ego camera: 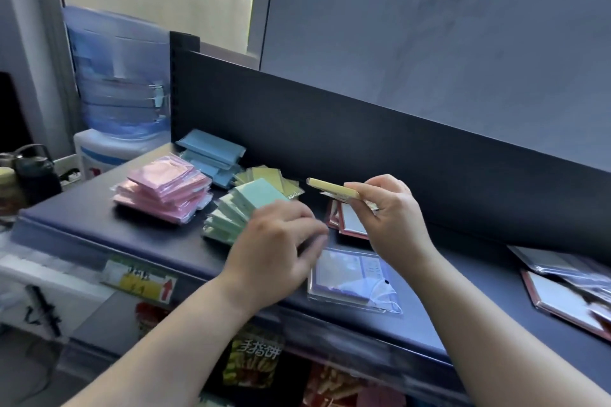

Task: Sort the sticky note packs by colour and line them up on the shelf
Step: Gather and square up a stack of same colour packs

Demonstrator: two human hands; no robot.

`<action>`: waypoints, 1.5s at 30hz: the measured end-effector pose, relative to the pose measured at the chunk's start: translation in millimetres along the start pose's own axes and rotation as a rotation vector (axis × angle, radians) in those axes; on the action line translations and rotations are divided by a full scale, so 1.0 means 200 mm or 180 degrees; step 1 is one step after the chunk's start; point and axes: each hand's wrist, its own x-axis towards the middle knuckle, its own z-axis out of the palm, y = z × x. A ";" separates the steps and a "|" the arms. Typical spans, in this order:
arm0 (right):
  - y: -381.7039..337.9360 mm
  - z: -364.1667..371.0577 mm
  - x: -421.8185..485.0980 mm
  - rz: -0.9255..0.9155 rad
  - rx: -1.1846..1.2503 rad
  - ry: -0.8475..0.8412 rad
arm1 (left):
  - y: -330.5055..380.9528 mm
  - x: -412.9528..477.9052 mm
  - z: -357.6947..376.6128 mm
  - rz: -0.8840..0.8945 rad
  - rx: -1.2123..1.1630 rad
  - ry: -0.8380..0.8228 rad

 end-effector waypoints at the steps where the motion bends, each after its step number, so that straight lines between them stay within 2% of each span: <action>1: -0.02 0.03 0.03 0.0010 0.0074 -0.0055 | -0.03 0.01 -0.02 -0.0141 0.0194 0.0249; 3: -0.05 0.09 0.09 0.0061 0.0268 -0.0184 | -0.10 0.04 -0.05 -0.0495 0.0593 0.0343; 6: -0.09 0.22 0.18 0.0016 0.0354 -0.0237 | -0.20 0.04 -0.05 -0.0849 0.0937 -0.0014; 12: -0.10 0.45 0.33 -0.0004 0.0344 -0.0476 | -0.25 0.02 0.00 -0.0921 0.1038 -0.0052; 17: -0.03 0.56 0.36 0.0145 -0.0135 -0.1584 | -0.26 0.02 0.01 -0.0862 0.1028 0.0032; 19: -0.02 0.55 0.36 0.0158 -0.0167 -0.1706 | -0.26 0.02 0.01 -0.0866 0.1049 0.0019; 28: -0.01 0.37 0.24 0.0001 -0.0073 -0.1176 | -0.25 0.04 0.00 -0.1046 0.1000 -0.0178; 31: 0.03 0.25 0.17 0.0097 -0.0023 -0.1145 | -0.18 0.06 0.01 -0.1052 0.1063 -0.0175; 37: 0.14 -0.04 0.01 0.0254 -0.0423 -0.1110 | 0.07 0.17 0.16 -0.0580 0.0993 -0.0233; 45: 0.43 -0.56 -0.33 0.0443 -0.0965 -0.0688 | 0.54 0.27 0.53 0.0040 0.0873 -0.0630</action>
